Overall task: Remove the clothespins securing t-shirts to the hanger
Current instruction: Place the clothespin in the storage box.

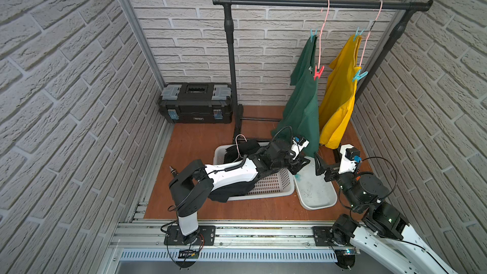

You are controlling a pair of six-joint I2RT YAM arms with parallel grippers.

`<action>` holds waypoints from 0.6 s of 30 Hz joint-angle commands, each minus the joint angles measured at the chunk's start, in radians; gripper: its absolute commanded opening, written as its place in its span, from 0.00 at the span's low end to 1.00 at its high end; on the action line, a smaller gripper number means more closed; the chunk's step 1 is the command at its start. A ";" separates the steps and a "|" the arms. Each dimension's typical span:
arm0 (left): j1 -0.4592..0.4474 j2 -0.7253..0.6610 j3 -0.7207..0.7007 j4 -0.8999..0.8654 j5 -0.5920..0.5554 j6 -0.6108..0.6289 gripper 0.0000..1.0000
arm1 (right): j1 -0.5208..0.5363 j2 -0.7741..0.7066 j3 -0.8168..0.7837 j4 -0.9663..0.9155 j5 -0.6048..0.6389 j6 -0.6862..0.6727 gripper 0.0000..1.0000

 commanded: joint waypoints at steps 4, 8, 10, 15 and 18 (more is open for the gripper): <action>-0.012 0.067 0.044 0.144 0.035 -0.048 0.36 | -0.006 -0.020 -0.009 0.010 0.024 -0.013 1.00; -0.012 0.072 0.049 0.137 0.032 -0.038 0.41 | -0.006 -0.035 -0.010 0.005 0.026 -0.015 1.00; -0.012 0.067 0.041 0.128 0.029 -0.026 0.44 | -0.006 -0.037 -0.008 0.003 0.028 -0.015 1.00; -0.012 0.040 -0.009 0.113 0.024 -0.015 0.59 | -0.006 -0.035 -0.016 0.006 0.024 -0.001 1.00; -0.012 0.010 -0.056 0.105 0.010 -0.006 0.68 | -0.006 -0.032 -0.022 0.011 0.024 0.003 1.00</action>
